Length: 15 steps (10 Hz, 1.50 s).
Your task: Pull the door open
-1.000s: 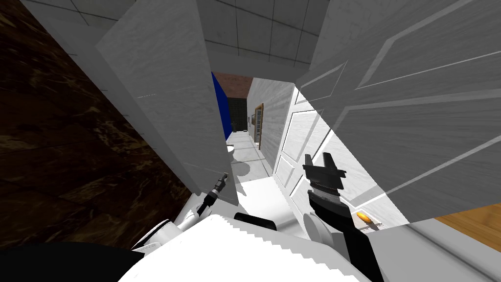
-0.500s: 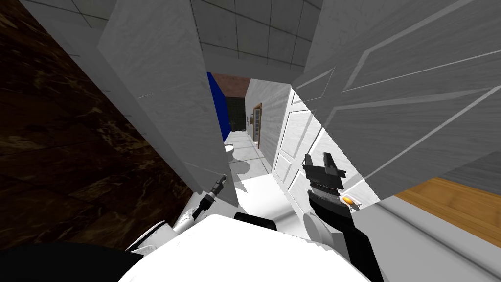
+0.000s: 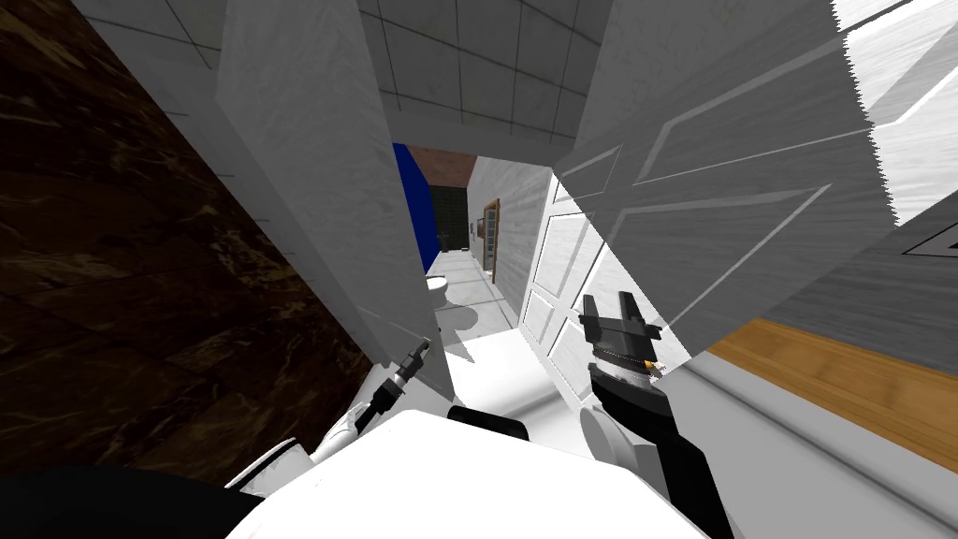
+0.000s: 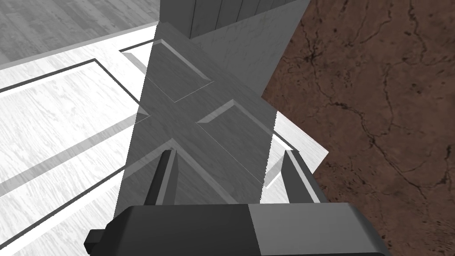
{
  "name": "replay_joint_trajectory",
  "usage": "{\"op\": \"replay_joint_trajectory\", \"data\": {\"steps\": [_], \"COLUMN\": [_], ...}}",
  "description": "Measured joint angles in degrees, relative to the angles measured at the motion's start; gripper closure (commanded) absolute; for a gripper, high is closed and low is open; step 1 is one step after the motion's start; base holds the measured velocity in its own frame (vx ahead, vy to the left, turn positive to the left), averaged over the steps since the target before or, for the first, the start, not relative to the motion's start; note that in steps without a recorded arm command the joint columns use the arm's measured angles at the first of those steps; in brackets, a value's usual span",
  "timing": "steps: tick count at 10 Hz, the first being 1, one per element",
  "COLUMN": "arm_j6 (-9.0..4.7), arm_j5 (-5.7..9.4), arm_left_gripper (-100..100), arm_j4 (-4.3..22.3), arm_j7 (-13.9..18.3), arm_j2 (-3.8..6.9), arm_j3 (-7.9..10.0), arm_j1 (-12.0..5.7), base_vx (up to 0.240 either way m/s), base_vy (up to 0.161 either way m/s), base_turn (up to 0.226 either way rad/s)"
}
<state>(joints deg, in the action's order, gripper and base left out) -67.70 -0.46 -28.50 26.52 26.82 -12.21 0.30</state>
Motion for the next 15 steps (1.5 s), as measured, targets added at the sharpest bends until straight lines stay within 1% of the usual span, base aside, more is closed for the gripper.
{"op": "replay_joint_trajectory", "data": {"steps": [1, 2, 3, 4, 5, 6, 7, 8, 9, 10, 11, 12, 13, 14, 15], "arm_j6": [-0.33, -1.24, -1.47, -2.36, -3.42, -3.47, -3.96, -5.74, -6.21, -6.53, -7.83, -8.93, -8.26, -7.94, -8.39], "arm_j5": [-0.08, -0.13, -0.15, -0.14, -0.13, -0.12, -0.19, -0.30, -0.26, -0.25, -0.35, -0.40, -0.33, -0.38, -0.54], "arm_left_gripper": [100, 100, 100, 100, 100, 100, 100, 100, 100, 100, 100, 100, 100, 100, 100], "arm_j4": [0.84, 2.84, 3.11, 3.71, 4.17, 2.73, 3.17, 6.24, 5.61, 5.25, 6.95, 7.69, 5.50, 5.25, 6.22], "arm_j7": [0.09, 0.13, 0.14, 0.29, 0.46, 0.66, 0.72, 0.83, 1.01, 1.11, 1.24, 1.47, 1.51, 1.49, 1.54], "arm_j2": [-0.07, -0.28, -0.33, -0.10, 0.13, 0.69, 0.71, 0.55, 1.08, 1.36, 1.30, 1.57, 1.91, 1.89, 1.81], "arm_j3": [-0.11, -0.19, -0.21, -0.31, -0.44, -0.56, -0.73, -1.00, -1.07, -1.19, -1.43, -1.60, -1.56, -1.64, -1.54], "arm_j1": [-0.38, -1.38, -1.45, -1.59, -1.60, -0.52, -0.39, -1.43, -0.36, 0.18, -0.35, -0.37, 0.99, 1.30, 0.89], "base_vx": [0.000, 0.000, -0.151, -0.236, -0.206, -0.196, -0.202, -0.193, -0.217, -0.206, -0.211, -0.129, -0.043, -0.130, -0.220], "base_vy": [0.000, 0.000, 0.101, 0.160, 0.092, 0.086, 0.092, 0.087, 0.106, 0.127, 0.094, 0.044, 0.012, 0.074, 0.120], "base_turn": [0.000, 0.000, -0.191, -0.302, -0.219, -0.092, -0.130, -0.200, -0.180, -0.171, -0.156, -0.021, 0.014, -0.162, -0.237]}}
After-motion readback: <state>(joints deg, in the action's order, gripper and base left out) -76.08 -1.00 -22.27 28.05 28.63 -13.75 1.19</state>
